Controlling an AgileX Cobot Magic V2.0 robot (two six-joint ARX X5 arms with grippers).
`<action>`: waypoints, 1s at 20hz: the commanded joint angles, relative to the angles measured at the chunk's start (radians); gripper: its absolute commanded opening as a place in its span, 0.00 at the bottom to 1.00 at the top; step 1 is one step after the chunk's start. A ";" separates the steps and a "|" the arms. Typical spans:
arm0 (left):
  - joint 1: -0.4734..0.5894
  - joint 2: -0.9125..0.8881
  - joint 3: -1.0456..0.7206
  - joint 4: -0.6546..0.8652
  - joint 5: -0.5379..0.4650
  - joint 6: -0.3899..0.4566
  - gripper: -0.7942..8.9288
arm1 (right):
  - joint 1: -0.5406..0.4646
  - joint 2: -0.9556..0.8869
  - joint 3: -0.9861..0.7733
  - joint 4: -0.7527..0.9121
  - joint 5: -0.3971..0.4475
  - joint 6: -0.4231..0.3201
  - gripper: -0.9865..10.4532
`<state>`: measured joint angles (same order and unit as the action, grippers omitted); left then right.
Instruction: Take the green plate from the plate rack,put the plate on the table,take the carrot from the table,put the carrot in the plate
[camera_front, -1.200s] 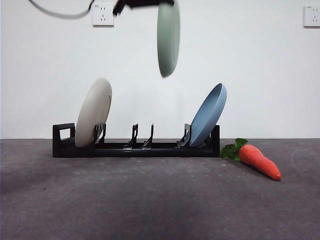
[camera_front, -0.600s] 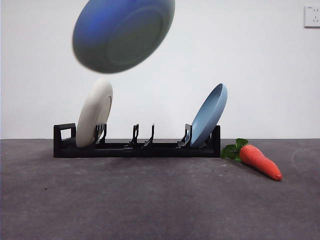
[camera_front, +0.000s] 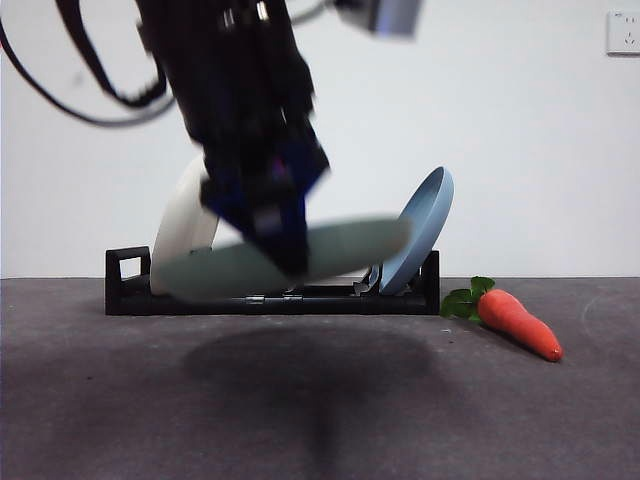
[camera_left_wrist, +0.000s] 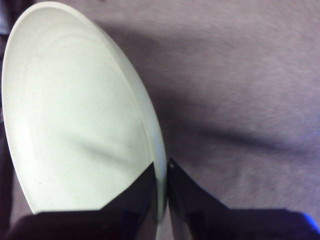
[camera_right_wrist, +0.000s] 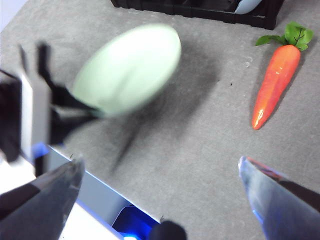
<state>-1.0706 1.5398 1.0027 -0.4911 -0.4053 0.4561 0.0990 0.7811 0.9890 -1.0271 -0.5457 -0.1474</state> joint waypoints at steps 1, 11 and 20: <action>-0.004 0.063 -0.018 0.066 -0.013 0.034 0.08 | 0.002 0.013 0.003 0.006 0.001 0.008 0.64; -0.008 0.256 -0.018 0.148 -0.029 0.001 0.08 | 0.002 0.037 0.003 0.011 0.000 0.008 0.64; -0.010 0.214 -0.010 0.125 -0.034 -0.087 0.48 | 0.002 0.039 0.003 0.015 0.002 0.013 0.64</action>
<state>-1.0760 1.7481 1.0004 -0.3538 -0.4576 0.3901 0.0990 0.8200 0.9890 -1.0176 -0.5457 -0.1421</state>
